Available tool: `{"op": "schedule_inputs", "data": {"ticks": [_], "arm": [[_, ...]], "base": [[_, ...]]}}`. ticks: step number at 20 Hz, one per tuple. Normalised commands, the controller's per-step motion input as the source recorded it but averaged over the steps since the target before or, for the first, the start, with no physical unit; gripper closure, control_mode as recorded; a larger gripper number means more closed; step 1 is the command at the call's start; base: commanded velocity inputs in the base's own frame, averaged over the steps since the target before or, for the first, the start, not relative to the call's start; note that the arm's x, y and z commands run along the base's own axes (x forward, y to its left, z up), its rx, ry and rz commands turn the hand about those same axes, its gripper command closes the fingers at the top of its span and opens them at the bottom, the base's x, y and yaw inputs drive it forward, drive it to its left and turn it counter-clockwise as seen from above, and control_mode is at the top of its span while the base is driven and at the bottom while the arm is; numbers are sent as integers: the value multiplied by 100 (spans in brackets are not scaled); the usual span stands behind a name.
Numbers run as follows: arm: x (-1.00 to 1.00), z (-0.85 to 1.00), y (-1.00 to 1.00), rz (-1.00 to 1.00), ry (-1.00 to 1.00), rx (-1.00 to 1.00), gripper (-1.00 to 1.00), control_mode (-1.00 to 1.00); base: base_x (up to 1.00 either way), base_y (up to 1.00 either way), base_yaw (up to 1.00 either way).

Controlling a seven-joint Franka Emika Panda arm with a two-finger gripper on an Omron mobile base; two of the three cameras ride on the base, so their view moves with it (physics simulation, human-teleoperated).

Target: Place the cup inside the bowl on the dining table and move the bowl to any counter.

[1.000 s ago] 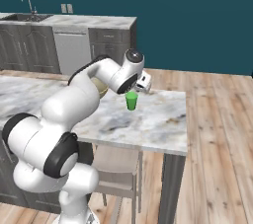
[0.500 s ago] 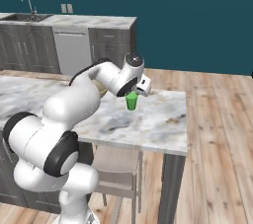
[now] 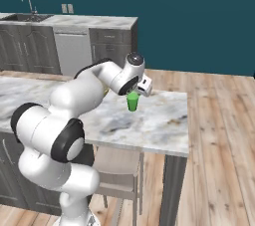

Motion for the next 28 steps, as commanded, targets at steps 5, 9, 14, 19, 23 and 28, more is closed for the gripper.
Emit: {"op": "schedule_inputs", "data": {"ticks": [5, 9, 14, 19, 23, 28], "arm": [[14, 0, 0, 0, 6, 0, -100, -100], [13, -1, 0, 0, 1, 0, -100, -100], [22, -3, 0, 0, 1, 0, -100, -100], [29, -8, 0, 0, 4, 0, -100, -100], [5, -5, 0, 0, 1, 0, -100, -100], [17, -9, 0, 0, 0, 0, -100, -100]], "base": [[0, 0, 0], [0, 0, 0], [0, 0, 0], [0, 0, 0], [0, 0, 0], [0, 0, 0]]}}
